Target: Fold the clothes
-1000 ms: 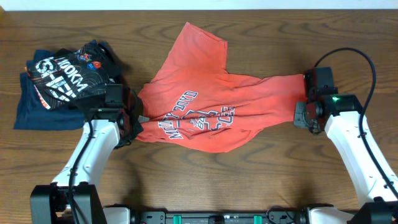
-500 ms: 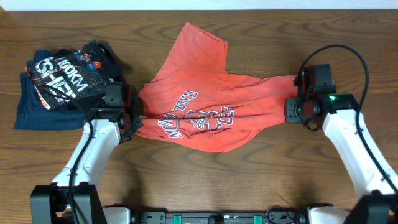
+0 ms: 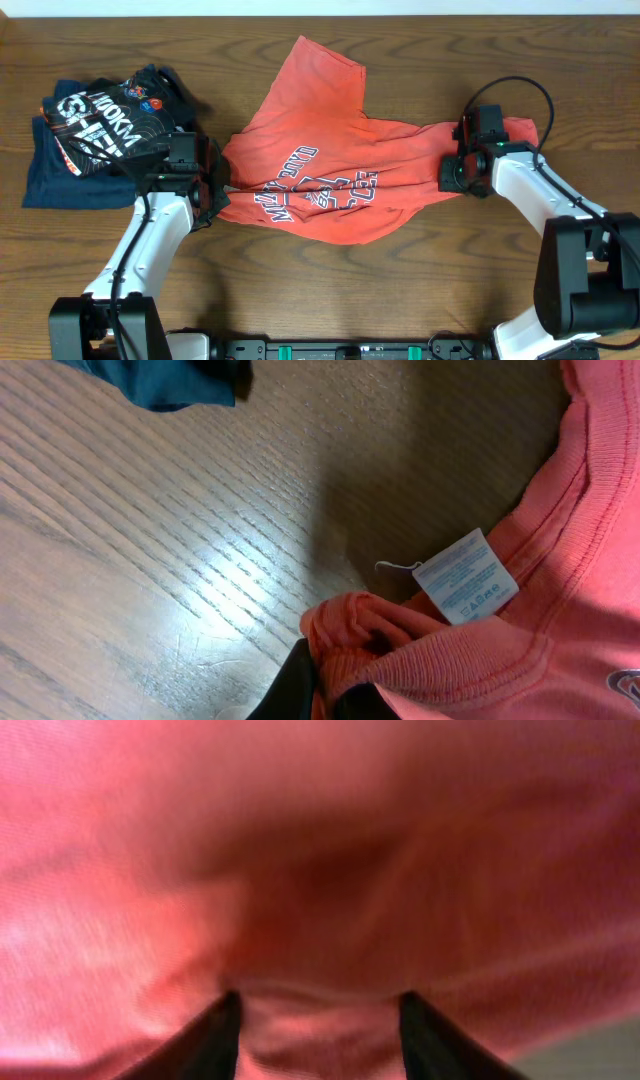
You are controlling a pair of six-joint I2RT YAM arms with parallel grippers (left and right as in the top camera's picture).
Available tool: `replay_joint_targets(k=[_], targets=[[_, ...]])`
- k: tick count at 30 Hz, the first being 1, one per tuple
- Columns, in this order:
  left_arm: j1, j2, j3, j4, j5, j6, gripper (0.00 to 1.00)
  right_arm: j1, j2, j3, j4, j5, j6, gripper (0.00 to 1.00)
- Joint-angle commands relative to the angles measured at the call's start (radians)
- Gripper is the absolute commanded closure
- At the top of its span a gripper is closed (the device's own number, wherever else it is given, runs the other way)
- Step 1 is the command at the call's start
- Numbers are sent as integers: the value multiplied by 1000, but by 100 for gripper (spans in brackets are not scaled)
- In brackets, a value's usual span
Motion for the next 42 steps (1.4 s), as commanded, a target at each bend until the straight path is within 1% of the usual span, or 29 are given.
replay_joint_targets(k=[1,2,5,8,13,17,18,19,20,21,22,24,28,31,38,39,40,41,42], targets=[[2,-1,-4,-3,-14,3,94,16,10,-2,37,-22,19,84],[2,-1,-4,-3,-15,3,94,16,10,-1,48,-22,19,98],[2,-1,-4,-6,-15,3,94,16,10,-1,71,-22,18,99],[2,-1,-4,-8,-15,3,94,16,0,11,104,-63,0,99],[2,-1,-4,-7,-14,3,94,16,-32,80,193,-87,-11,99],[2,-1,-4,-7,-14,2,94,20,-32,107,172,-133,-11,99],[2,-1,-4,-7,-15,2,94,23,-32,107,146,-153,-11,88],[2,-1,-4,-7,-15,3,94,28,-29,106,108,-171,-11,69],[2,-1,-4,-7,-15,3,94,34,-28,104,75,-172,-11,60],[2,-1,-4,-7,-14,3,94,43,-27,99,42,-170,-11,57],[2,-1,-4,-7,-14,2,94,55,-25,88,14,-167,-11,51],[2,-1,-4,-6,-15,3,94,69,-25,75,-24,-167,-3,48],[2,-1,-4,-7,-14,3,94,94,-23,43,-31,-144,14,35],[2,-1,-4,-7,-14,3,94,108,-8,35,-21,-83,35,33],[2,-1,-4,-11,-15,3,94,134,76,35,29,-71,35,35],[2,-1,-4,-10,-14,3,94,139,92,35,35,-74,35,37],[2,-1,-4,-11,-14,3,94,144,104,35,37,-74,35,46],[2,-1,-4,-11,-14,3,94,150,112,35,38,-73,34,62],[2,-1,-4,-11,-14,3,94,154,114,35,39,-65,34,83]])
